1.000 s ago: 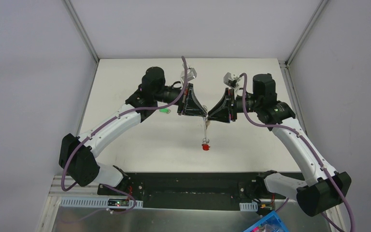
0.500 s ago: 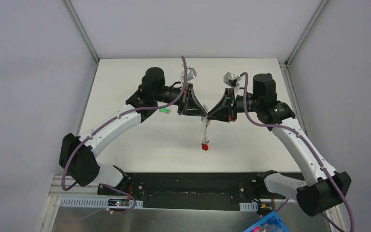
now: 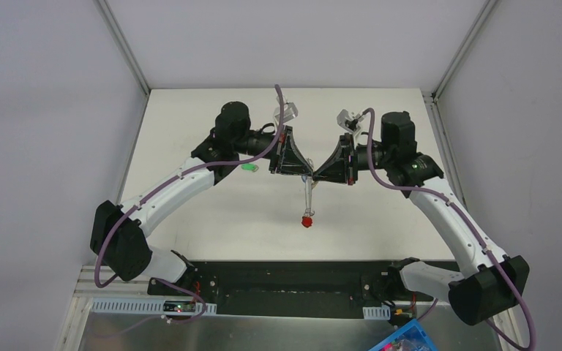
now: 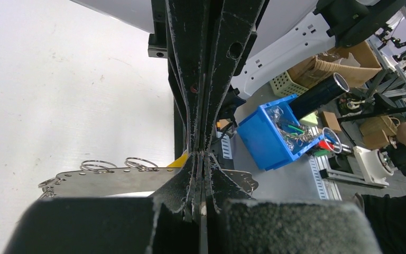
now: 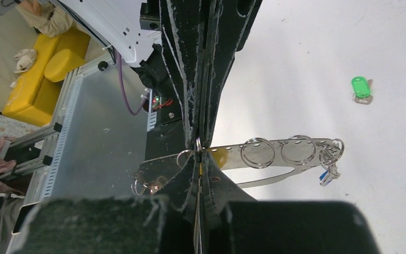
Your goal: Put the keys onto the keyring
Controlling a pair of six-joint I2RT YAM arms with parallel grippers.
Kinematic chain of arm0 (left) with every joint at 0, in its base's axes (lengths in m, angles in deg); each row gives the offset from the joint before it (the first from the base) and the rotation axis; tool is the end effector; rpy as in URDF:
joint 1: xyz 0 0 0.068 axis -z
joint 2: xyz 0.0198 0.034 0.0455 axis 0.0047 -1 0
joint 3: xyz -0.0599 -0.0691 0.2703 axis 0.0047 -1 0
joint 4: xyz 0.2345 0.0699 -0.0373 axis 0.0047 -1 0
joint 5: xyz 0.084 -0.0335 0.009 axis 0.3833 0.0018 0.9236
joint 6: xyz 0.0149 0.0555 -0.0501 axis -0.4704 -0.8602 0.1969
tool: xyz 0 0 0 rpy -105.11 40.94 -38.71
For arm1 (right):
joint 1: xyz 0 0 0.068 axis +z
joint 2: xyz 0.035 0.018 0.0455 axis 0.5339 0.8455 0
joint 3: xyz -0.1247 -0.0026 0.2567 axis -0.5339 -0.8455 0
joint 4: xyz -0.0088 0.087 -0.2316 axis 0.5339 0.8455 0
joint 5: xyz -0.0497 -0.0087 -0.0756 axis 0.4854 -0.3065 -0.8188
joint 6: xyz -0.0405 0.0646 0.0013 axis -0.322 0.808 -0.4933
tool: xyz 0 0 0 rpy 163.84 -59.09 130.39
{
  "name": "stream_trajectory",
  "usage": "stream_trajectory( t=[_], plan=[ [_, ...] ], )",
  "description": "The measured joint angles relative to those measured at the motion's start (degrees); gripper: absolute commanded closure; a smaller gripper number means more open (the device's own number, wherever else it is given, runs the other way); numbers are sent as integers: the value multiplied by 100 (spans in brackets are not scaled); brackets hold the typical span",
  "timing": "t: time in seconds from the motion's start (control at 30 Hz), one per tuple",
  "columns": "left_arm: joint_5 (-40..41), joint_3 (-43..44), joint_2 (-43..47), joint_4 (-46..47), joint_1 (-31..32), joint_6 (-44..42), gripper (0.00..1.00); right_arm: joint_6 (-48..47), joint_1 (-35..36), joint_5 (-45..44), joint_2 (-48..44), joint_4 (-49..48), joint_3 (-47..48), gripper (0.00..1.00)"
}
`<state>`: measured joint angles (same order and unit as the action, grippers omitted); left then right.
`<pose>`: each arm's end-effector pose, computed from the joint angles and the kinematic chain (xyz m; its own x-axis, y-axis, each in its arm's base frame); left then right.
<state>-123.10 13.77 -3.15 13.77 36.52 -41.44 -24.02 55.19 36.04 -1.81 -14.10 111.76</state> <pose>0.2193 -0.2329 0.3966 -0.4112 0.0615 -0.9095 0.8939 -0.1680 -0.4155 0.1948 0.1469 0.3803 -0.0372 -0.1175 -0.9924 -0.9992 -0.0069 0.0383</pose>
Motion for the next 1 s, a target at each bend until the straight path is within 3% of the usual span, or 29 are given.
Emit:
stream_trajectory(
  t=[0.07, 0.2, 0.47, 0.73, 1.0],
  plan=[
    [2, -7, 0, -15, -35, -13, 98, -199, 11, -74, 9, 214, 63, 100],
    [24, -9, 15, -173, -105, -350, 81, -831, 160, -527, 177, 1019, 549, 100],
    [448, 555, 131, -2208, -146, -2190, 57, -1650, 796, -1615, 713, 2374, 1285, 100],
    [726, 595, 181, -2938, -66, -3104, 56, -1700, 1001, -1856, 1130, 2747, 1530, 100],
    [796, 595, 175, -3038, 22, -3390, 64, -1646, 1001, -1808, 1174, 2756, 1554, 100]
  ],
)
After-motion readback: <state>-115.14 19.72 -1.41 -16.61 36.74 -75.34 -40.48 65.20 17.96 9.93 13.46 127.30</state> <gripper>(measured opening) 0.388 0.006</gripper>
